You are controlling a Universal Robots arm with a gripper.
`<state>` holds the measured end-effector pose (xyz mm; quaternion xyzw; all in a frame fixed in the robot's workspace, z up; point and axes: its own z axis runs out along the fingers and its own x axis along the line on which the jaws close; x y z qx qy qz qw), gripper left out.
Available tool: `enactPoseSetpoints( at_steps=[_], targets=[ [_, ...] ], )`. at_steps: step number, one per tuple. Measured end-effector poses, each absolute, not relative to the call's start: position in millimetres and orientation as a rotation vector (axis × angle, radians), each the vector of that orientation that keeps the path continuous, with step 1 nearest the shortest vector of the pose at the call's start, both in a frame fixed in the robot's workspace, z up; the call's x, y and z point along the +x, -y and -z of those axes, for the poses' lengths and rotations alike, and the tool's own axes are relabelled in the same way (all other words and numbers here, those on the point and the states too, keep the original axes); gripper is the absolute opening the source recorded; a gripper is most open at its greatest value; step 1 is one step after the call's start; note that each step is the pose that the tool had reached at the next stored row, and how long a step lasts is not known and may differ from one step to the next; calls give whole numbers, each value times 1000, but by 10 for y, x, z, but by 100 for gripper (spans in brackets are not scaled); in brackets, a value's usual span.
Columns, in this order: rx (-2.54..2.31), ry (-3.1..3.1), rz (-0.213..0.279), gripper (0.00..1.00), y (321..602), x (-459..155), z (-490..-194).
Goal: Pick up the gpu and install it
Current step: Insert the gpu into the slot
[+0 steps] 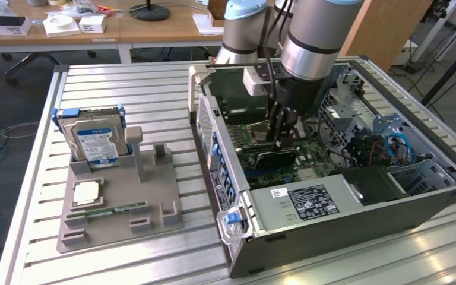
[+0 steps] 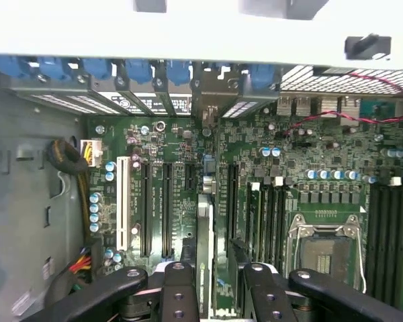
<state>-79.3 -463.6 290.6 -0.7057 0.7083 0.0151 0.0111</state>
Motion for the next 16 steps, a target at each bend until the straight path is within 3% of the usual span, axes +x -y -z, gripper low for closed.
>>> enactPoseSetpoints(
  at_steps=[16],
  targets=[
    [-2201, -2210, -47, 33, 4636, -779, -3294]
  ],
)
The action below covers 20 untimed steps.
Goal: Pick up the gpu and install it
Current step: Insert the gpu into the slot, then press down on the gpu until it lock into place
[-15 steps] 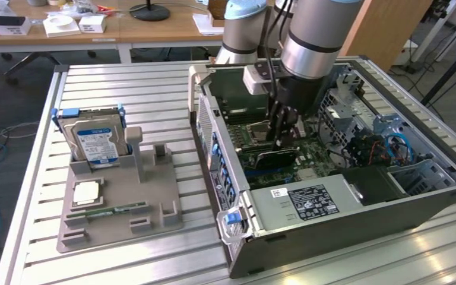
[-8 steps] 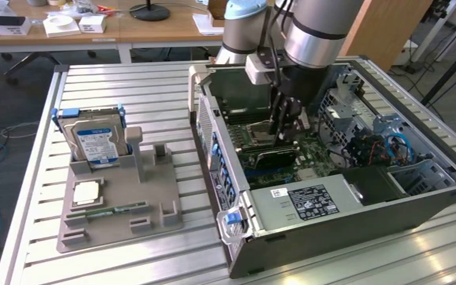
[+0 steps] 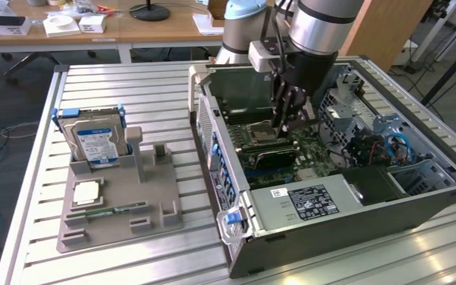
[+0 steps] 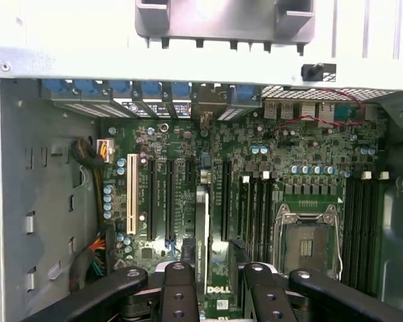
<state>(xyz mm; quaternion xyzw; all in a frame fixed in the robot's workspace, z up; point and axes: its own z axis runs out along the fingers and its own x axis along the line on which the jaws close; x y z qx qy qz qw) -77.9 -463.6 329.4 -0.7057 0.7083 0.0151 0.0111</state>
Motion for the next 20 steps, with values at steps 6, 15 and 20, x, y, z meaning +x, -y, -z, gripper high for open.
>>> enactPoseSetpoints(
  at_steps=[6, 15, 20],
  targets=[
    [-2202, -2209, -47, 33, 4636, -778, -3297],
    [-2202, -2209, -47, 32, 4636, -778, -3297],
    [-2202, -2209, -47, 14, 4636, -778, -3297]
  ],
)
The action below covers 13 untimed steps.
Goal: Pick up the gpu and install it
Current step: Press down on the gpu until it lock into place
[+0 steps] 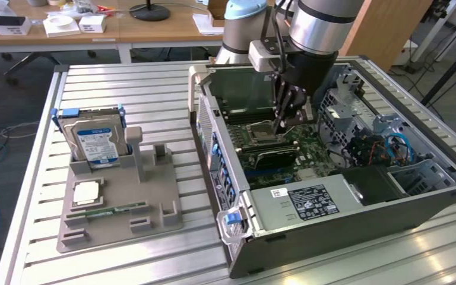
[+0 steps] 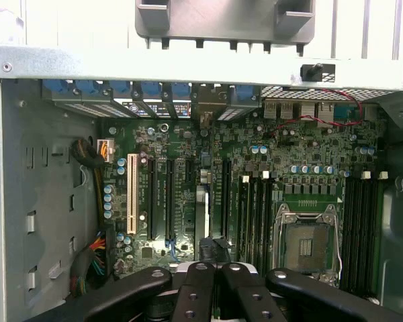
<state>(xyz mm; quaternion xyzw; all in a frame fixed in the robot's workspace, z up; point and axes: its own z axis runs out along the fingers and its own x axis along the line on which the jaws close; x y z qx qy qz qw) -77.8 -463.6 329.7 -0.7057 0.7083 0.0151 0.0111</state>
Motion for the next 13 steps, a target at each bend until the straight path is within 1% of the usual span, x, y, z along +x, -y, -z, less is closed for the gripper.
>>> enactPoseSetpoints(
  at_steps=[1, 6, 13],
  targets=[
    [-2202, -2209, -47, 10, 4636, -778, -3297],
    [-2201, -2209, -47, 10, 4636, -778, -3293],
    [-2200, -2208, -50, 10, 4636, -778, -3174]
  ],
)
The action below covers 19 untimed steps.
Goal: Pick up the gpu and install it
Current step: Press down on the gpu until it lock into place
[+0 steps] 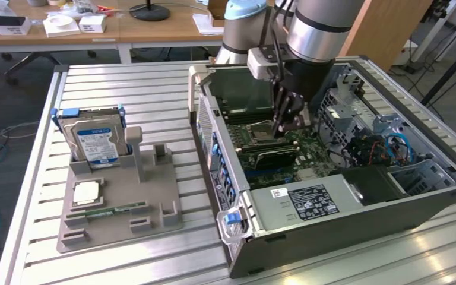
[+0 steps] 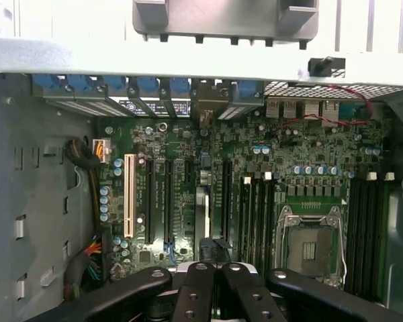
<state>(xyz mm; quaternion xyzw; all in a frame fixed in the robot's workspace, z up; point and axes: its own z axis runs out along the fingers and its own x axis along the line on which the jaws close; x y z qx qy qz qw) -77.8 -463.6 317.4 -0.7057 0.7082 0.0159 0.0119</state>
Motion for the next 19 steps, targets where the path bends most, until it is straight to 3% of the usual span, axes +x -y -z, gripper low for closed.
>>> enactPoseSetpoints(
  at_steps=[19],
  targets=[
    [-2200, -2207, -51, 10, 4619, -777, -2963]
  ],
)
